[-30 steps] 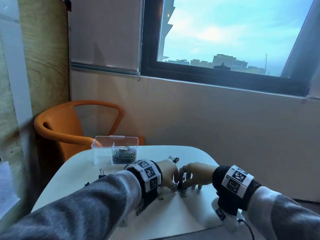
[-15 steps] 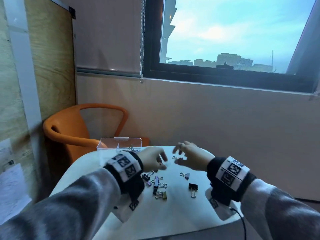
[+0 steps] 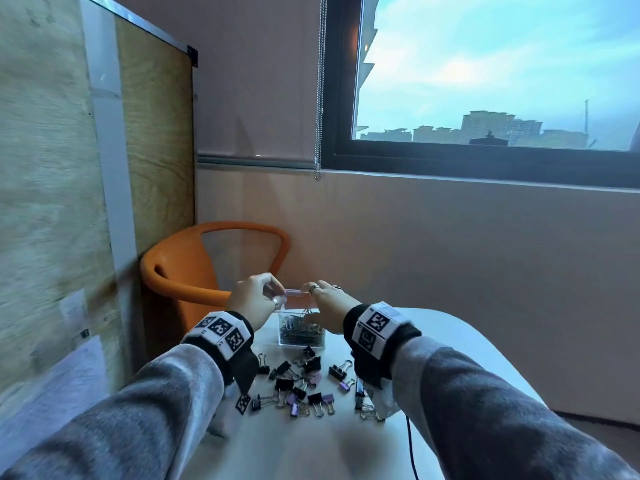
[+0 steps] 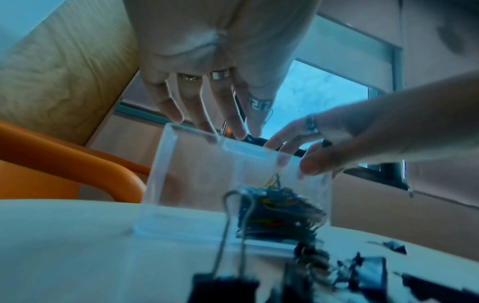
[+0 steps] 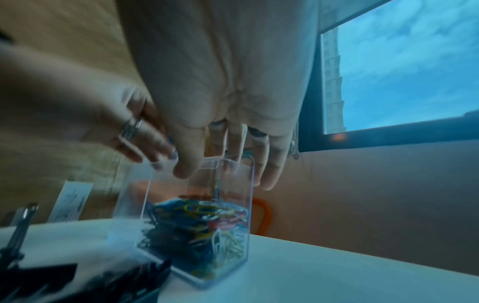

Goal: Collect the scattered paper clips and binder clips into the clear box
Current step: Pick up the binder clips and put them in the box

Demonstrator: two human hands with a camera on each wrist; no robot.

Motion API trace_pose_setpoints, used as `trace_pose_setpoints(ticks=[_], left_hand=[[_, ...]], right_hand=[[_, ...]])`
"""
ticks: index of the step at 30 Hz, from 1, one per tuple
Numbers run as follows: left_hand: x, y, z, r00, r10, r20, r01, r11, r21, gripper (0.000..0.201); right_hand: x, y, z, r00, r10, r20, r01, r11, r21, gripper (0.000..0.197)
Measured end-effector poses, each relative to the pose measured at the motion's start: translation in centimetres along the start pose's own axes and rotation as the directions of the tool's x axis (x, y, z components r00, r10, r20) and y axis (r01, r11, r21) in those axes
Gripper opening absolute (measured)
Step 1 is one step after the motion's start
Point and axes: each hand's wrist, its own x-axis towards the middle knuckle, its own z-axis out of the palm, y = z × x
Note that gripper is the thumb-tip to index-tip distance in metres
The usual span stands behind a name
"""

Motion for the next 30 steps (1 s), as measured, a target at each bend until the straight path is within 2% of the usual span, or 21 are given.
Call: trace_pose_setpoints(ticks=[1, 3, 6, 8, 9, 11, 12, 14, 16, 17, 18, 19, 20, 21, 22, 23, 27, 30], left_hand=[[0.1, -0.4, 0.3, 0.999, -0.017, 0.038, 0.016, 0.999, 0.038, 0.022], [-0.1, -0.7, 0.7, 0.990, -0.056, 0.132, 0.039, 0.990, 0.134, 0.010], [-0.5, -0.4, 0.9, 0.979, -0.015, 0.203, -0.006, 0.995, 0.100, 0.017], [-1.0, 0.2, 0.6, 0.987, 0.088, 0.134, -0.092, 0.996, 0.018, 0.013], [-1.3, 0.5, 0.3, 0.988, 0.134, 0.074, -0.133, 0.991, -0.014, 0.010], [-1.9, 0.4, -0.9, 0.985, 0.172, -0.015, -0.173, 0.984, -0.031, 0.010], [-2.3, 0.2, -1.5, 0.984, 0.174, -0.043, -0.176, 0.984, -0.034, 0.013], [-3.2, -0.5, -3.0, 0.982, 0.162, -0.099, -0.168, 0.984, -0.060, 0.015], [-4.2, -1.4, -4.0, 0.986, 0.126, -0.111, -0.134, 0.989, -0.069, 0.017], [-4.7, -2.0, -4.2, 0.994, 0.087, -0.064, -0.091, 0.994, -0.057, 0.019], [-5.2, -2.5, -4.2, 0.999, 0.022, 0.035, -0.020, 0.999, -0.033, 0.020], [-5.6, -3.0, -4.0, 0.981, -0.070, 0.180, 0.068, 0.997, 0.020, 0.022], [-6.0, -3.3, -3.7, 0.928, -0.169, 0.332, 0.139, 0.984, 0.111, 0.028], [-6.4, -3.5, -3.4, 0.855, -0.256, 0.452, 0.177, 0.962, 0.210, 0.037], [-6.6, -3.5, -3.0, 0.793, -0.316, 0.520, 0.194, 0.942, 0.275, 0.045], [-6.7, -3.3, -2.6, 0.764, -0.341, 0.548, 0.205, 0.933, 0.295, 0.050], [-6.6, -2.2, -0.8, 0.744, -0.291, 0.601, 0.226, 0.957, 0.184, 0.052], [-6.8, -1.1, 0.1, 0.721, -0.261, 0.642, 0.267, 0.959, 0.090, 0.051]], right_hand=[[-0.1, 0.2, -0.2, 1.000, -0.015, 0.000, 0.015, 1.000, -0.003, 0.059], [-0.6, 0.9, -0.5, 0.999, -0.031, 0.008, 0.031, 1.000, -0.003, 0.060], [-1.6, 1.9, -1.0, 0.998, -0.041, 0.052, 0.041, 0.999, 0.005, 0.065], [-2.8, 2.6, -1.9, 0.999, -0.025, 0.035, 0.022, 0.995, 0.095, 0.072], [-3.6, 3.1, -2.7, 1.000, 0.001, -0.013, 0.001, 0.985, 0.172, 0.072], [-5.7, 4.7, -4.3, 0.991, 0.096, -0.090, -0.064, 0.950, 0.306, 0.064], [-6.9, 5.8, -4.9, 0.987, 0.139, -0.085, -0.105, 0.940, 0.324, 0.058], [-9.3, 8.4, -5.3, 0.975, 0.220, 0.024, -0.219, 0.945, 0.245, 0.054], [-11.8, 10.7, -4.8, 0.925, 0.332, 0.186, -0.356, 0.927, 0.115, 0.052], [-13.0, 11.8, -4.2, 0.884, 0.393, 0.253, -0.423, 0.903, 0.073, 0.051], [-14.0, 12.7, -3.5, 0.843, 0.442, 0.307, -0.481, 0.875, 0.058, 0.051], [-14.8, 13.3, -3.0, 0.808, 0.475, 0.350, -0.523, 0.850, 0.055, 0.051], [-15.4, 13.6, -2.4, 0.788, 0.490, 0.373, -0.547, 0.835, 0.058, 0.050], [-15.7, 13.7, -1.9, 0.785, 0.490, 0.378, -0.553, 0.830, 0.071, 0.049], [-15.8, 13.5, -1.5, 0.794, 0.481, 0.373, -0.547, 0.832, 0.091, 0.048], [-15.6, 13.0, -1.1, 0.807, 0.466, 0.362, -0.533, 0.839, 0.109, 0.047], [-13.9, 9.6, 0.2, 0.858, 0.361, 0.366, -0.451, 0.870, 0.201, 0.044], [-12.0, 8.2, -0.3, 0.860, 0.310, 0.405, -0.458, 0.820, 0.345, 0.045]])
